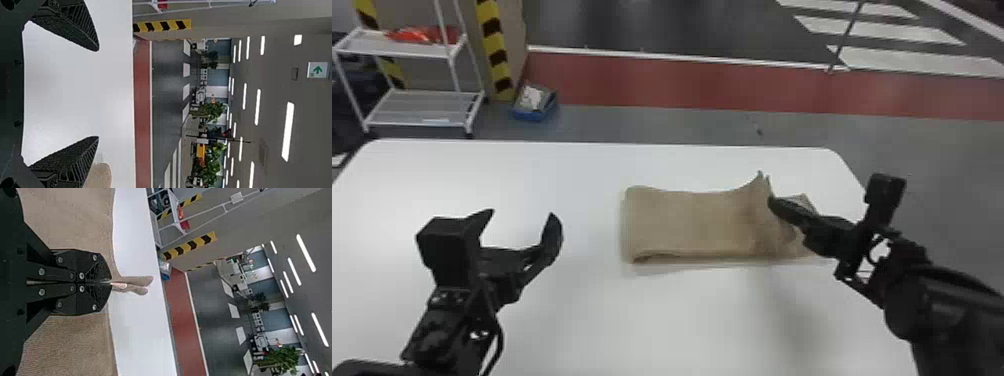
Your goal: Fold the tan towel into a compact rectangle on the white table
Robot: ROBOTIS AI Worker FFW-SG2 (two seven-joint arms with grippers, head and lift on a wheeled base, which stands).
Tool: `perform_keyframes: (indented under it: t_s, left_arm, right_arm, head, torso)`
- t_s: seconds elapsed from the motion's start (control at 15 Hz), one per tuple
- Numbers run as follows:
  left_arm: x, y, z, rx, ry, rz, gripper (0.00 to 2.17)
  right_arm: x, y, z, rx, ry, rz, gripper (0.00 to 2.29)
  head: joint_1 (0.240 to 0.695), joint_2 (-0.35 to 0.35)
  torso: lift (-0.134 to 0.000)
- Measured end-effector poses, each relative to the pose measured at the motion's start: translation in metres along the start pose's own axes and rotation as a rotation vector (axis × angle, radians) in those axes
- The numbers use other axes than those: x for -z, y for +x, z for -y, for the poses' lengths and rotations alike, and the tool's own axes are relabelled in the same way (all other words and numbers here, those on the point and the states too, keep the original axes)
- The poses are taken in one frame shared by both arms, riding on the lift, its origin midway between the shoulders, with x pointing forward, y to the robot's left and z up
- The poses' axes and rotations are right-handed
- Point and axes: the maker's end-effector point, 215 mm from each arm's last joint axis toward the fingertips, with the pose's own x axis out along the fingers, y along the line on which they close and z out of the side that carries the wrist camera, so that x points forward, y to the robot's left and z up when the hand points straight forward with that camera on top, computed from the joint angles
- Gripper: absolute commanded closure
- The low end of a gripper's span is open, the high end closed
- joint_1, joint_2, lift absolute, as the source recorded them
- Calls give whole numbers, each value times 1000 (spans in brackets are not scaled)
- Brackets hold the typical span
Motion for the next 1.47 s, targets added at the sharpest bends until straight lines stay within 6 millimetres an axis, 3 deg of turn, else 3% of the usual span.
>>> perform_keyframes:
  t_s: [0.13,0.33,0.53,0.6,0.73,0.8,0.93,1.07,1.27,1.47]
  left_arm:
    - [5,0,3,1,2,-11,83]
    - [4,2,2,-12,15,-9,83]
    - [2,4,3,-8,17,-6,83]
    - [3,4,3,-5,17,-7,83]
    - [5,4,4,-2,17,-12,83]
    - [6,5,4,0,17,-13,83]
    - [7,8,7,4,19,-14,83]
    - [8,11,8,4,22,-16,83]
    - [10,12,8,3,27,-22,83]
    - [13,12,10,12,26,-28,83]
  right_arm:
    - [5,3,2,6,0,-11,1295]
    - [-23,-14,10,22,9,16,1295]
    - [-43,-37,34,57,39,43,1295]
    - [-44,-42,42,68,42,45,1295]
    - [-26,-38,48,77,37,5,1295]
    - [-14,-33,48,79,28,-17,1295]
    - [-10,-25,42,74,13,-24,1295]
    - [-24,-31,39,68,12,4,1295]
    - [-59,-53,55,89,26,50,1295]
    - [-52,-50,77,122,26,18,1295]
  head:
    - [695,-164]
    - [695,-174]
    - [695,-212]
    - [695,-220]
    - [695,-228]
    - [695,-225]
    - [695,-217]
    - [695,-219]
    - [695,-240]
    - [695,-263]
  torso:
    - [-125]
    - [-125]
    - [-125]
    - [-125]
    - [-125]
    - [-125]
    - [-125]
    - [-125]
    - [-125]
    - [-125]
